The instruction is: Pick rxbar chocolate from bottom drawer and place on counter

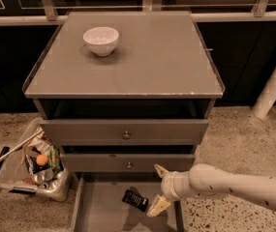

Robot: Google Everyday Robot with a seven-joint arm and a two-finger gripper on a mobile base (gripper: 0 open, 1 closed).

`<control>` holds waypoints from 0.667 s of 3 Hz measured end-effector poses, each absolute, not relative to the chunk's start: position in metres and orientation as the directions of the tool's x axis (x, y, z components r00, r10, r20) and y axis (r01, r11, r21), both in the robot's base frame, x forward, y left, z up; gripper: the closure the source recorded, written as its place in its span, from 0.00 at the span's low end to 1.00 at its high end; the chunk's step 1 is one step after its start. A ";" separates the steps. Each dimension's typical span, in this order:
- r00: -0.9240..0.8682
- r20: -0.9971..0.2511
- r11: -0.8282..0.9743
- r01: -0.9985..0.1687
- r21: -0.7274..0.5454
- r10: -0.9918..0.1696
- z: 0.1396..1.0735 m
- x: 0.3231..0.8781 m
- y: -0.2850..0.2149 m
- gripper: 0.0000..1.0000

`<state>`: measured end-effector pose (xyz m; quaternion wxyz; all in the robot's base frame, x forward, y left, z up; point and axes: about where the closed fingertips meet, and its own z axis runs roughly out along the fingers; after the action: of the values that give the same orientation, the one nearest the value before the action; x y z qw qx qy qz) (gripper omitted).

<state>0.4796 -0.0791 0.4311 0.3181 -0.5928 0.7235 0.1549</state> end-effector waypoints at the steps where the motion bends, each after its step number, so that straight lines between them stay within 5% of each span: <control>1: -0.095 -0.644 0.249 -0.956 -0.153 -0.759 0.431 0.480 -0.079 0.00; 2: -0.104 -0.639 0.247 -0.959 -0.139 -0.762 0.420 0.476 -0.076 0.00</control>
Offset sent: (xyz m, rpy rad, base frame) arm -0.0069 0.0045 -0.0239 -0.0120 0.0348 -0.0011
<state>0.4763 -0.0760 0.4199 0.3108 -0.5928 0.7259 0.1584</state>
